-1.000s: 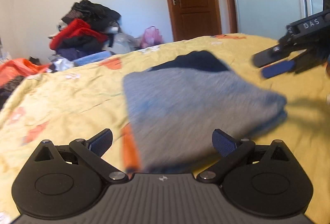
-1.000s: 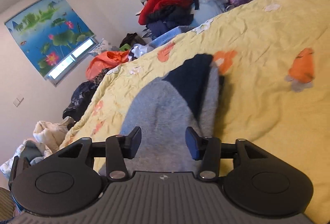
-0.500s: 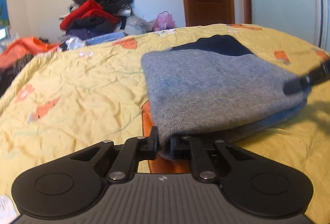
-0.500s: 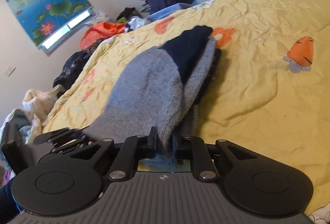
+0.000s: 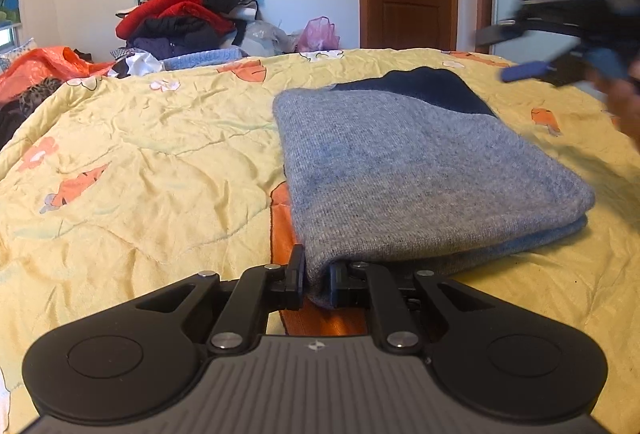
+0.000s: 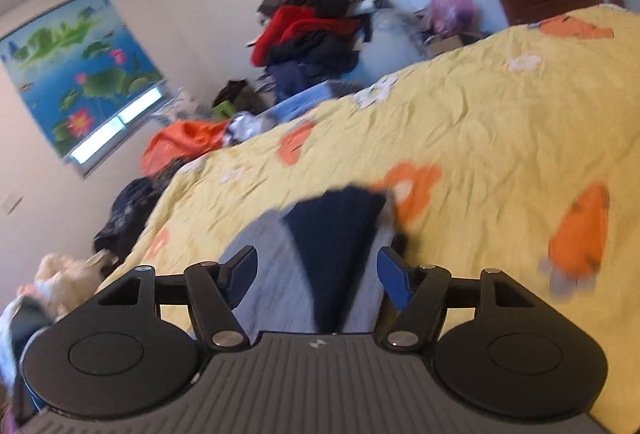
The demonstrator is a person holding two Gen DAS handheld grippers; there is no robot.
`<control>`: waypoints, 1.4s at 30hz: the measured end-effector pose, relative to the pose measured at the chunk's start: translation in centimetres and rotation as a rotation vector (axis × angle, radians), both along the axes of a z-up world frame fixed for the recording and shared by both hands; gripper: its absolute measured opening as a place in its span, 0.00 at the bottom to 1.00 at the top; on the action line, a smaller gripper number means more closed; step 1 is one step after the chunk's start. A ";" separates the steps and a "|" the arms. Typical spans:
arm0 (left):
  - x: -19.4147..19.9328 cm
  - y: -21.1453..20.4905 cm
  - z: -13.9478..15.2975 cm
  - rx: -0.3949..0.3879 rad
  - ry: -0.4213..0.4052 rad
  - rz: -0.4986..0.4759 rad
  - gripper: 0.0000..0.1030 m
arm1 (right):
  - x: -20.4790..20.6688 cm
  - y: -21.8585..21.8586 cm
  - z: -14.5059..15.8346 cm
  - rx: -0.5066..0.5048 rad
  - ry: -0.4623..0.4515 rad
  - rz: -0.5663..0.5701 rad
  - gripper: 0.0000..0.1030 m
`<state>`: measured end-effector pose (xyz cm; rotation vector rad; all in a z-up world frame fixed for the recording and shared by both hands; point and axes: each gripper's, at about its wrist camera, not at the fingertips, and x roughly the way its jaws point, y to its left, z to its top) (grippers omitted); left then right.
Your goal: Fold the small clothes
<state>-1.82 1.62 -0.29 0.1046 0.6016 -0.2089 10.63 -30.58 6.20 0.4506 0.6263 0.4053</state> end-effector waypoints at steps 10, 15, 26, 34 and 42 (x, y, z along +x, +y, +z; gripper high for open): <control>0.1 0.3 0.0 -0.027 0.008 -0.007 0.10 | 6.3 1.7 -4.9 -0.102 0.137 -0.023 0.17; -0.9 3.8 0.8 -0.273 0.073 -0.043 0.39 | 1.5 -0.3 -3.6 0.046 0.177 -0.022 0.94; 4.0 8.5 -0.7 -0.840 0.335 0.020 0.75 | -7.0 -0.3 -6.9 0.279 0.340 0.224 0.65; 5.4 6.1 0.1 -0.718 0.436 0.012 0.12 | -6.8 1.0 -6.9 0.218 0.362 0.282 0.18; 0.8 6.0 2.4 -0.674 0.400 -0.094 0.11 | -10.7 -1.2 -4.9 0.239 0.342 0.374 0.18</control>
